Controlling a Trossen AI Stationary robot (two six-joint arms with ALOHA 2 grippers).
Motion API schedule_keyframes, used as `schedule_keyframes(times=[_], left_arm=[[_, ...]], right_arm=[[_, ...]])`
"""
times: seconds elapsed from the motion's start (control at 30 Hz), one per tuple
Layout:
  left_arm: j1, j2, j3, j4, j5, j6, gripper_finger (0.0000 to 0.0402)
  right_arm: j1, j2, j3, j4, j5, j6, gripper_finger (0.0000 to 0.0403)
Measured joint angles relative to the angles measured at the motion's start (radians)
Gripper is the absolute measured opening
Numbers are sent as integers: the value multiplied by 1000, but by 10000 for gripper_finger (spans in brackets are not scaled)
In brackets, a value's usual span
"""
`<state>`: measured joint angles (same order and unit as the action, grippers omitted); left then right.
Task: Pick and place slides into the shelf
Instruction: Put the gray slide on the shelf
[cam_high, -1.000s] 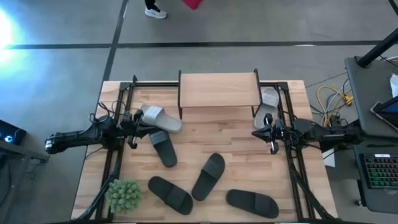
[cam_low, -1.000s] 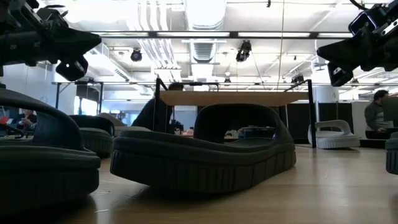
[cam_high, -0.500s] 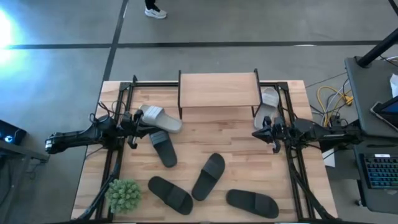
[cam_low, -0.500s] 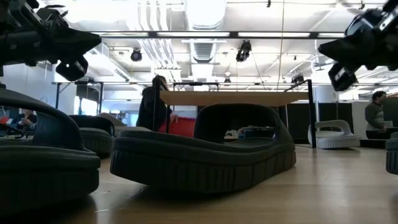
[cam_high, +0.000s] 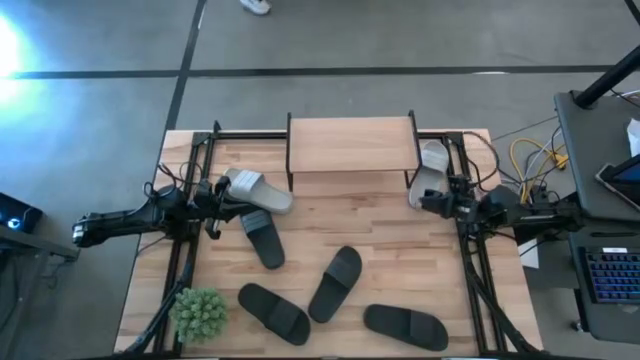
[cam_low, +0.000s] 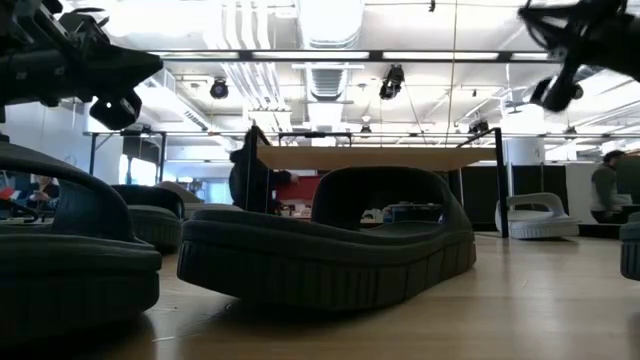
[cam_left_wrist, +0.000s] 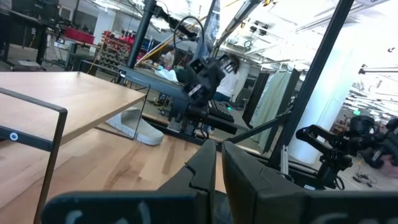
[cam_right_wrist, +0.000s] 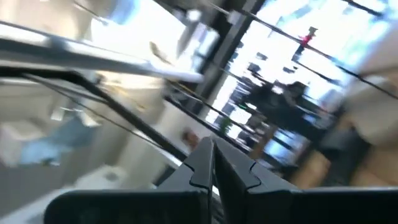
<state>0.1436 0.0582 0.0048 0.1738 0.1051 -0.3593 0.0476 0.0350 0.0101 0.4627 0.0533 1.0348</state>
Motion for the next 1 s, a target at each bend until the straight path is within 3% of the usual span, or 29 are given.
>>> schedule_keyframes(times=[0.27,0.57,0.77,1.0], left_arm=[[0,-1,0,1,0,0,13],[0,-2,0,4,-7,0,13],[0,-2,0,64,-7,-2,13],[0,-1,0,80,-7,-2,13]], right_arm=[[37,116,31,137,-93,84,9],[109,579,402,109,-53,-95,9],[109,854,699,-232,32,-166,9],[109,1095,1099,-962,151,-158,9]])
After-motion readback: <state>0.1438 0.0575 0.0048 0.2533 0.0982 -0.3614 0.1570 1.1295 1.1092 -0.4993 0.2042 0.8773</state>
